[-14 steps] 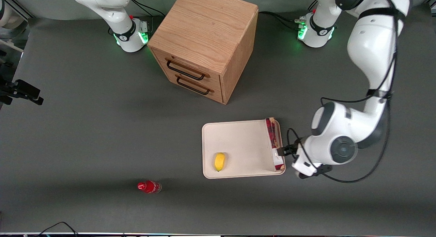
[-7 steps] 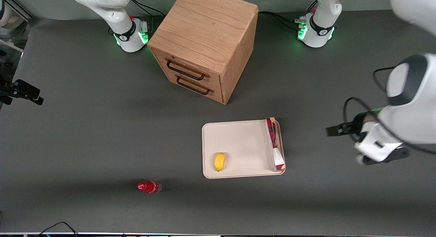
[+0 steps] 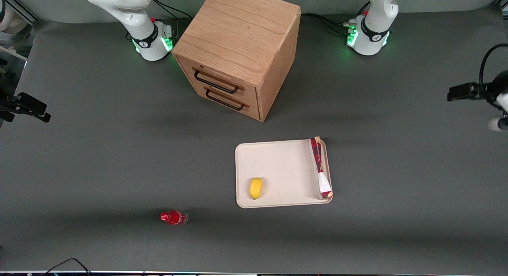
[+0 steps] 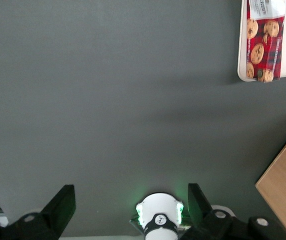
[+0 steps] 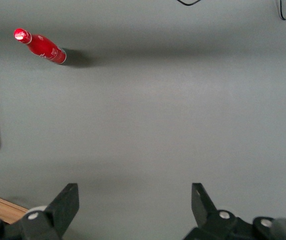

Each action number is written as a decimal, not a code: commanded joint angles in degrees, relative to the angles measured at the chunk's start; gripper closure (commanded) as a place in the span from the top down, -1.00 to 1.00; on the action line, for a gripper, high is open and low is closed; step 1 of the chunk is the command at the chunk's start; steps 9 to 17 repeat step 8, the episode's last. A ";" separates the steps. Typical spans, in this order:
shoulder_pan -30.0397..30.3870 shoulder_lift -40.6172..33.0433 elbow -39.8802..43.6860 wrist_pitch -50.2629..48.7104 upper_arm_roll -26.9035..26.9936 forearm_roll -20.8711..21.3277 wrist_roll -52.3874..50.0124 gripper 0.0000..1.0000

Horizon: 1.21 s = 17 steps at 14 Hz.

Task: Place red cookie box on tray

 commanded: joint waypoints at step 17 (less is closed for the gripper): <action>-3.21 -11.87 -13.19 7.16 1.24 -0.51 1.32 1.00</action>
